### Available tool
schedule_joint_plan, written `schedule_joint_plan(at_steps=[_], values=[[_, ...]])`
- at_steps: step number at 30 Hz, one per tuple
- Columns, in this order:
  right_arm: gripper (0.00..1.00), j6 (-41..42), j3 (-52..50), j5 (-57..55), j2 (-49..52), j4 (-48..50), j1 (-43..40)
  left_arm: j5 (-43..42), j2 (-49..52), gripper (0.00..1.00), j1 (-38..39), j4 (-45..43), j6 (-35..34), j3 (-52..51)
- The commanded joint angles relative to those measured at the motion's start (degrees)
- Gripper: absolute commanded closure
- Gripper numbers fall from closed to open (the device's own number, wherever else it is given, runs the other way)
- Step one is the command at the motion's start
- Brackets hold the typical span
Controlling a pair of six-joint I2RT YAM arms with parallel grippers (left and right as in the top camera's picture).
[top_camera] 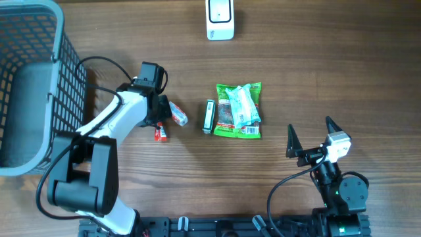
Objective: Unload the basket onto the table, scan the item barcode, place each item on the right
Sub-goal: 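Carry the red stick out and lay it on the table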
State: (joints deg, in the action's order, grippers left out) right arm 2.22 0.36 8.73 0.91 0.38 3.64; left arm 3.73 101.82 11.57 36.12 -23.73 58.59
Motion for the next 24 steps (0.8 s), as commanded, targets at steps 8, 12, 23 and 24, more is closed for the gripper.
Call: schedule_joint_plan(at_steps=[8,12,23,24], values=[[0.0,-0.68,-0.07,-0.31,-0.37,0.2,-0.28,-12.57,0.63,0.96,-0.04,-7.39,10.8,-2.38],[0.0,-0.68,-0.07,-0.31,-0.37,0.2,-0.28,-16.41,0.72,0.96,0.24,-7.43,14.73,-2.51],[0.0,-0.68,-0.07,-0.31,-0.37,0.2,-0.28,-9.92,-3.78,0.2,-0.57,-3.28,16.0,2.03],[0.0,-0.66,-0.07,-0.31,-0.37,0.2,-0.28,-8.98,-5.01,0.2,-0.63,-2.95,16.0,2.71]])
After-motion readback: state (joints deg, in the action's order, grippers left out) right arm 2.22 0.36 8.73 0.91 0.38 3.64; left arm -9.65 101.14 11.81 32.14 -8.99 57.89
